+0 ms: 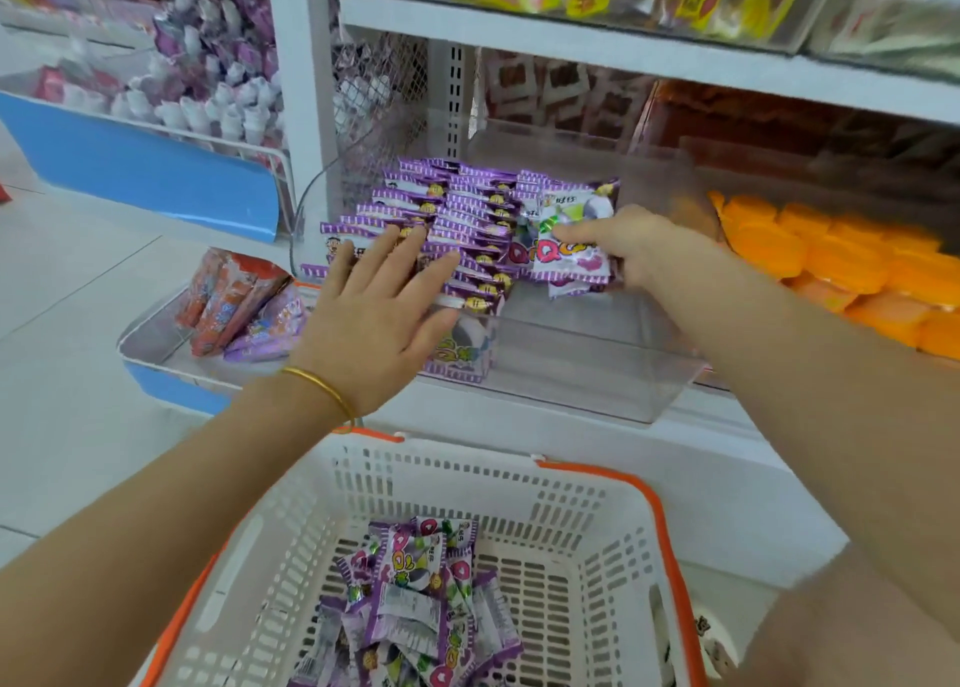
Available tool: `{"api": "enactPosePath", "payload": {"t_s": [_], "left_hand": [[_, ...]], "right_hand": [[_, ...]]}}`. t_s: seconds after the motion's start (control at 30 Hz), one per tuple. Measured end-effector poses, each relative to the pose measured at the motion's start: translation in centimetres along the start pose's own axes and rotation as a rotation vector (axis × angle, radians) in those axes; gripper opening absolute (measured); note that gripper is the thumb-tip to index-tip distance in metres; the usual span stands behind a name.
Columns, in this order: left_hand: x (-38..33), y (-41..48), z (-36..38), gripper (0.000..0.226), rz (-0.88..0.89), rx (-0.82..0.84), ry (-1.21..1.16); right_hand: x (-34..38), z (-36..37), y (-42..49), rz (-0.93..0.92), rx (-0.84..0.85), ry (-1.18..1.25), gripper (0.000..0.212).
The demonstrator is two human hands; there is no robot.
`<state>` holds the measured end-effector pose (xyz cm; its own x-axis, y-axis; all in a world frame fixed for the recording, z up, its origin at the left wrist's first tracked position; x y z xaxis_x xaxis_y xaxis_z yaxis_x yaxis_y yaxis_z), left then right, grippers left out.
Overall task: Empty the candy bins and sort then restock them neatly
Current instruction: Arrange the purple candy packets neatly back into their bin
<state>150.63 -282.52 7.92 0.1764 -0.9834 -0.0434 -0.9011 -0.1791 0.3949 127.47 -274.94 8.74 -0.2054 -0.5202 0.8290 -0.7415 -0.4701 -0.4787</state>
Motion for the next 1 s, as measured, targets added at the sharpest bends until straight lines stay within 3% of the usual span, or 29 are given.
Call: {"api": "enactPosePath", "payload": {"t_s": [0.1, 0.23, 0.33, 0.43, 0.53, 0.73, 0.83, 0.9, 1.0], "left_hand": [[0.4, 0.1, 0.2, 0.065, 0.006, -0.018, 0.010], [0.3, 0.1, 0.4, 0.062, 0.022, -0.022, 0.025], [0.5, 0.1, 0.5, 0.060, 0.018, -0.020, 0.016], [0.6, 0.0, 0.7, 0.062, 0.020, -0.020, 0.021], [0.6, 0.1, 0.7, 0.064, 0.020, -0.024, 0.025], [0.6, 0.1, 0.7, 0.063, 0.029, -0.043, 0.008], [0.7, 0.1, 0.7, 0.066, 0.040, -0.050, -0.015], [0.7, 0.0, 0.4, 0.067, 0.046, -0.070, -0.049], [-0.1, -0.5, -1.5, 0.060, 0.078, -0.195, -0.091]], "right_hand": [[-1.2, 2.2, 3.2, 0.048, 0.068, 0.045, 0.050], [-0.8, 2.2, 4.3, -0.162, -0.148, -0.269, 0.069], [-1.6, 1.6, 4.8, -0.166, -0.179, -0.444, 0.078], [-2.9, 1.6, 5.1, -0.074, -0.101, -0.294, 0.056], [-2.6, 2.2, 5.2, -0.078, -0.098, -0.149, 0.066], [-3.0, 3.3, 5.3, 0.091, -0.036, -0.217, 0.066], [-3.0, 2.6, 4.5, 0.104, -0.001, -0.200, 0.044], [-2.2, 1.8, 2.6, 0.054, -0.028, -0.242, 0.031], [0.2, 0.1, -3.3, -0.241, -0.150, -0.246, 0.033]]}}
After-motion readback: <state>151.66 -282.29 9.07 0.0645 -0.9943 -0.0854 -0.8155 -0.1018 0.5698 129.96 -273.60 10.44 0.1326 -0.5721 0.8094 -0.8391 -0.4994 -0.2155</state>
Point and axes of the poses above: each hand's wrist, its own y-axis towards the middle knuckle, its own z-axis out of the palm, x = y × z, the point moved 7 cm from there along y, towards the middle knuckle, and after that the axes turned 14 degrees about z, right-handed, at the moved point
